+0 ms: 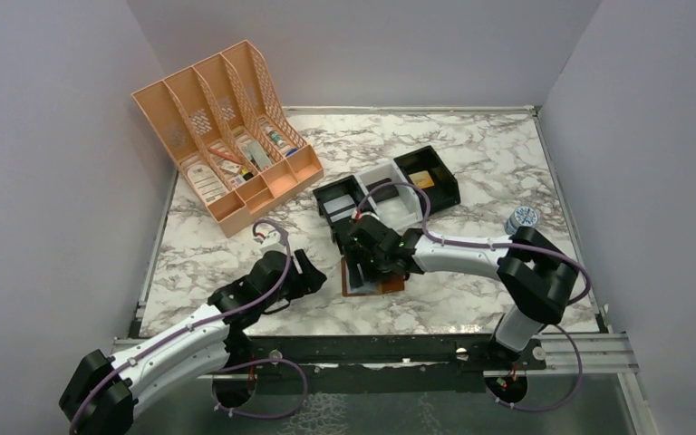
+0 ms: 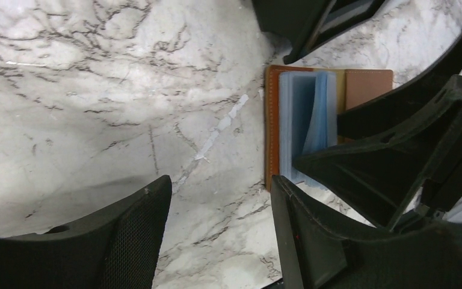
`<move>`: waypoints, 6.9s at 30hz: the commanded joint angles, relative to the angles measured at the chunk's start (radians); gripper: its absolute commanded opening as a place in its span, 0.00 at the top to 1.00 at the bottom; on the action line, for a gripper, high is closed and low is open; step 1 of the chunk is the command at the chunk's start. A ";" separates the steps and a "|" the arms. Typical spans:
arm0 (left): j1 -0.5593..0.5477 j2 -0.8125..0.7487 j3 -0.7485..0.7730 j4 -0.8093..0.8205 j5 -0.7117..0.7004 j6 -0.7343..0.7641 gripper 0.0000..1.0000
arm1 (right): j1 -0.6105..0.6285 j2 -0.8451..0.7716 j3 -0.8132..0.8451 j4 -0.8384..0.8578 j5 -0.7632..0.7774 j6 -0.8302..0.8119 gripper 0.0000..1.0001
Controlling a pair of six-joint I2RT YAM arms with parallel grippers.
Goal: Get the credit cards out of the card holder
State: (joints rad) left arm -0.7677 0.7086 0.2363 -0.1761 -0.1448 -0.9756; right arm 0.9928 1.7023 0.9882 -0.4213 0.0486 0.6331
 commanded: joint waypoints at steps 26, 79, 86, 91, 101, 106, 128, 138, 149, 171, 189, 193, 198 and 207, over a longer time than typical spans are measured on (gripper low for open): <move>-0.269 0.052 -0.072 0.381 -0.175 -0.062 0.45 | -0.001 -0.227 -0.266 0.256 -0.216 -0.007 0.53; -0.336 0.561 0.070 0.686 -0.074 -0.058 0.51 | -0.206 -0.454 -0.373 0.190 -0.354 -0.095 0.50; -0.351 0.616 0.103 0.690 -0.070 -0.050 0.52 | -0.206 -0.429 -0.336 0.153 -0.381 -0.137 0.48; -0.363 0.631 0.110 0.692 -0.078 -0.054 0.53 | -0.206 -0.417 -0.324 0.135 -0.353 -0.144 0.63; -0.364 0.620 0.102 0.691 -0.089 -0.058 0.53 | -0.206 -0.403 -0.315 0.122 -0.322 -0.151 0.91; -0.364 0.583 0.089 0.691 -0.084 -0.049 0.52 | -0.206 -0.428 -0.383 0.154 -0.217 -0.060 0.99; -0.366 0.358 -0.002 0.503 -0.143 -0.052 0.44 | -0.207 -0.754 -0.457 0.061 -0.076 0.022 0.61; -0.366 0.235 0.006 0.318 -0.249 -0.074 0.41 | -0.205 -0.727 -0.394 0.189 -0.450 -0.087 0.62; -0.366 0.109 -0.030 0.113 -0.387 -0.208 0.22 | 0.014 -0.441 -0.260 0.091 -0.118 -0.119 0.50; -0.364 -0.005 -0.075 0.070 -0.402 -0.206 0.12 | 0.141 -0.087 -0.092 -0.020 0.121 -0.104 0.37; -0.364 0.047 -0.057 0.119 -0.378 -0.189 0.12 | 0.142 -0.024 -0.076 -0.037 0.073 -0.051 0.34; -0.364 0.056 -0.054 0.120 -0.372 -0.187 0.12 | 0.142 -0.031 -0.058 -0.038 0.059 -0.046 0.33; -0.364 0.051 -0.054 0.130 -0.372 -0.186 0.12 | 0.142 -0.032 -0.039 -0.053 0.078 -0.044 0.31; -0.364 0.056 -0.054 0.144 -0.364 -0.181 0.11 | 0.142 0.001 -0.067 -0.040 0.145 -0.021 0.34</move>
State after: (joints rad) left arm -1.1282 0.7616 0.1680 -0.0601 -0.5243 -1.1683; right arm 1.1316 1.6581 0.9489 -0.4446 0.1257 0.5880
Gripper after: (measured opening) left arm 0.883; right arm 0.680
